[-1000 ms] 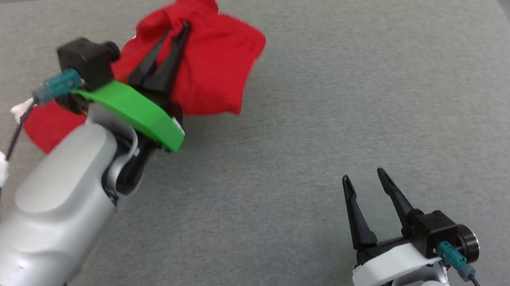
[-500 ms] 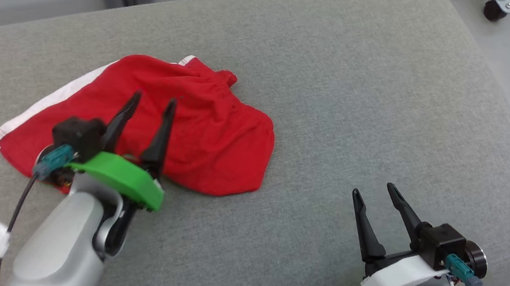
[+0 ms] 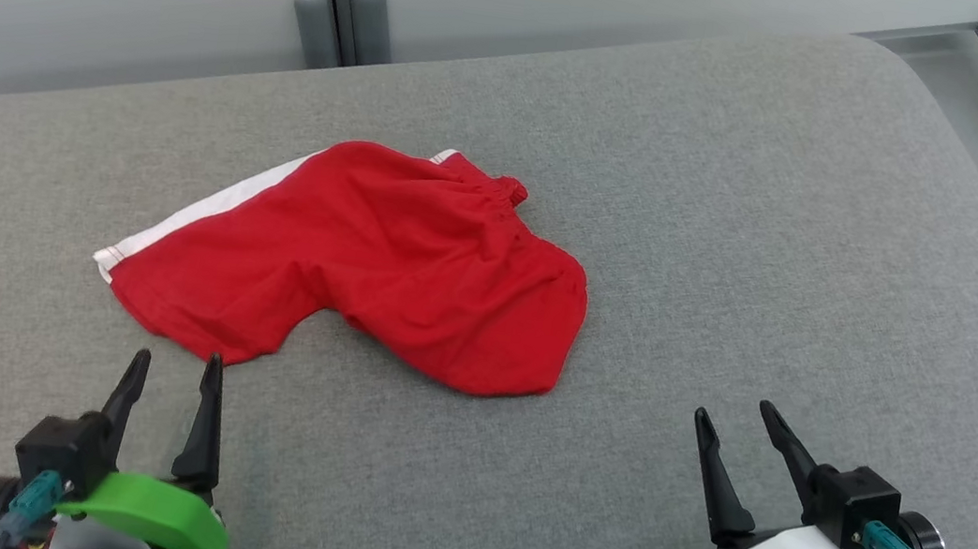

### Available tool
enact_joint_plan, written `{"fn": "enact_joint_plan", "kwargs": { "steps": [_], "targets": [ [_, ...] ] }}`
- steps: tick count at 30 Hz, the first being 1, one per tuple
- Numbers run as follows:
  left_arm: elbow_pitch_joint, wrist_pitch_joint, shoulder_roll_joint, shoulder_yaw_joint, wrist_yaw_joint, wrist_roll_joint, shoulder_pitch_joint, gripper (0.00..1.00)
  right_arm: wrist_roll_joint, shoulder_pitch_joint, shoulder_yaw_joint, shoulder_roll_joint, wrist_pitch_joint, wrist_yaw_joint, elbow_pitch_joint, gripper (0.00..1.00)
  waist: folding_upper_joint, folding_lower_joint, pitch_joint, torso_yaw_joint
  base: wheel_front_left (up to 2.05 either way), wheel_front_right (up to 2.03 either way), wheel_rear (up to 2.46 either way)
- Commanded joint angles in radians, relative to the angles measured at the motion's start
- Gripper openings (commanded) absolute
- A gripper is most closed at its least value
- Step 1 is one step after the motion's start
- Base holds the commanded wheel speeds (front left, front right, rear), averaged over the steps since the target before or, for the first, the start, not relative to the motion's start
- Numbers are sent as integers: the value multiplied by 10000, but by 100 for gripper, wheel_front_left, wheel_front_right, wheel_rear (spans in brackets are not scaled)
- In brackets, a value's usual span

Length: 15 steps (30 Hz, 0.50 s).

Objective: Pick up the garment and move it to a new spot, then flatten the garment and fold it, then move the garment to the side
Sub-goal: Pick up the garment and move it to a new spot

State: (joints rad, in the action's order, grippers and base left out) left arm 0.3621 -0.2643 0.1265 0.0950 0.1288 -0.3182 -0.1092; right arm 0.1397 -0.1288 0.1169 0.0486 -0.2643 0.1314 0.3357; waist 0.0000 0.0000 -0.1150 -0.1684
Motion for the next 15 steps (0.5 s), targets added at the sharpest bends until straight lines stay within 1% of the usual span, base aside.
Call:
{"fn": "enact_joint_plan", "kwargs": {
  "steps": [1,10,15],
  "targets": [
    [-104,-3,-103,-189,30,127,365,100,-54,183,-36,37,-3,-14,39,100,0,0,439,433,0,0,0],
    [-668,-2,-528,-1167,30,787,1784,100,-37,629,-216,37,-3,-14,192,100,0,0,774,978,0,0,0],
    [-761,-3,-649,-1133,30,901,2007,100,15,583,-223,39,-3,-14,236,100,0,0,627,1211,0,0,0]
  ]
}}
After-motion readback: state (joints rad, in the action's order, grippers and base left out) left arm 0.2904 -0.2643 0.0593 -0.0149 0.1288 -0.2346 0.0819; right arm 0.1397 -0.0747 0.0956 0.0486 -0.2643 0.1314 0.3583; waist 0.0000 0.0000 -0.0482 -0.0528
